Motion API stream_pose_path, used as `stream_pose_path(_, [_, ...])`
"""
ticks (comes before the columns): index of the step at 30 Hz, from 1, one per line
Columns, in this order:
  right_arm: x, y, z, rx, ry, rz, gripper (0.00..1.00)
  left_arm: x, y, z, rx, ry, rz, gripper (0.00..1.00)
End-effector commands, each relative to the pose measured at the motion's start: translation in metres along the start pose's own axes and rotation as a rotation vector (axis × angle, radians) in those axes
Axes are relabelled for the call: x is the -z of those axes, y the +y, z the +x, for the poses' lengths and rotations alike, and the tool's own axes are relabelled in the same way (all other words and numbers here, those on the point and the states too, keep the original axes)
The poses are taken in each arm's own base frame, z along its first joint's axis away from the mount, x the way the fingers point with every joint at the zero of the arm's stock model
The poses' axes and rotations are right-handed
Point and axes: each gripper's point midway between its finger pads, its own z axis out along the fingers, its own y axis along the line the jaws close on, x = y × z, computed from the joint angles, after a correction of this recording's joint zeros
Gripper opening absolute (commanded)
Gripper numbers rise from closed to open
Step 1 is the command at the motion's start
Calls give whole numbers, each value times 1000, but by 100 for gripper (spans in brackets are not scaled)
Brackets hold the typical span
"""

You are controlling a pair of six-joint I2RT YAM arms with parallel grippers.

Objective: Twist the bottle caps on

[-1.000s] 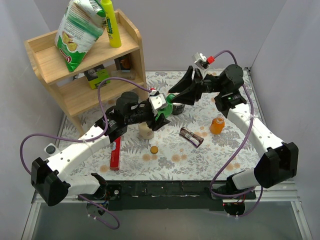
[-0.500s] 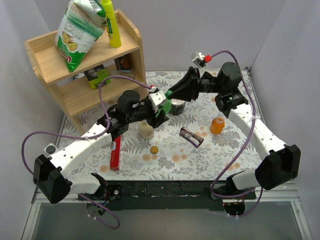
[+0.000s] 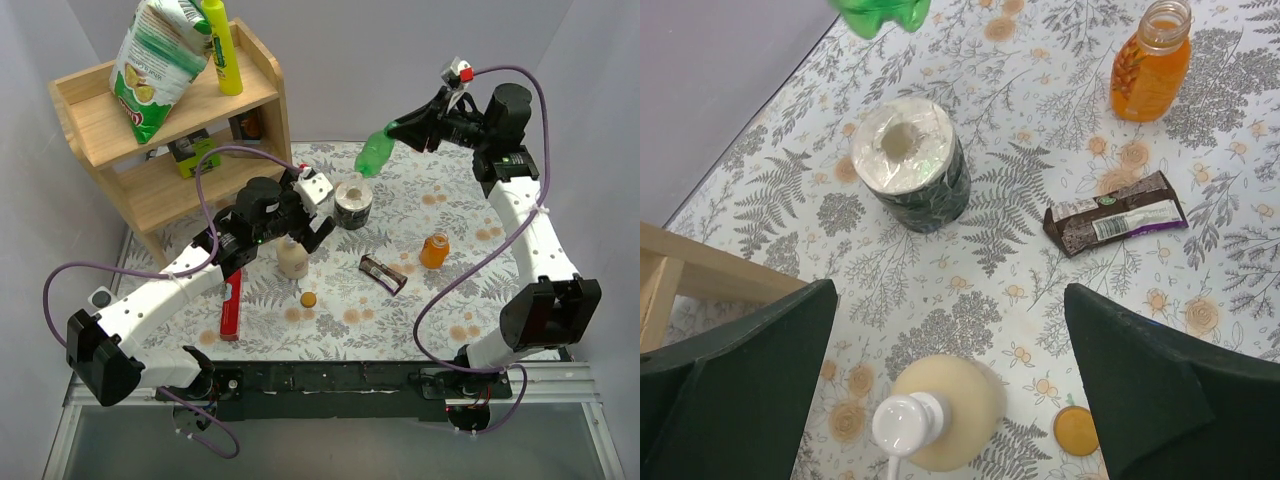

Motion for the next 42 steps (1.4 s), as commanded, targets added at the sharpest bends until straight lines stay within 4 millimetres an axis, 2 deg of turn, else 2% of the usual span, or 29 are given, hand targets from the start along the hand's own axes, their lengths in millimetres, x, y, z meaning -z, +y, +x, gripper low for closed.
stream_pose_path(1, [18, -59, 48, 103, 148, 205, 1, 11, 9, -20, -41, -25, -34, 98])
stream_pose_path(2, [23, -69, 67, 89, 181, 240, 1, 9, 6, -21, -40, -30, -12, 98])
stream_pose_path(5, [34, -85, 103, 70, 239, 272, 1, 7, 0, -22, -35, -35, 22, 98])
stream_pose_path(12, [49, -100, 156, 72, 322, 319, 1, 4, -3, -23, -39, -25, 47, 98])
stream_pose_path(19, [60, -102, 194, 8, 345, 317, 4, -1, -7, -17, -36, -11, 67, 98])
stream_pose_path(27, [60, -91, 203, -13, 301, 267, 8, -1, -9, -12, -33, -3, 74, 98])
stream_pose_path(30, [62, -89, 208, -18, 308, 267, 15, -2, -11, -10, -33, 1, 82, 98])
stream_pose_path(34, [66, -86, 214, 6, 330, 263, 31, -2, -11, -9, -33, -1, 83, 98])
stream_pose_path(39, [69, -85, 220, 13, 347, 264, 38, -2, -12, -7, -34, -1, 88, 98])
stream_pose_path(42, [70, -84, 225, 7, 354, 265, 39, -2, -12, -7, -36, -2, 87, 98])
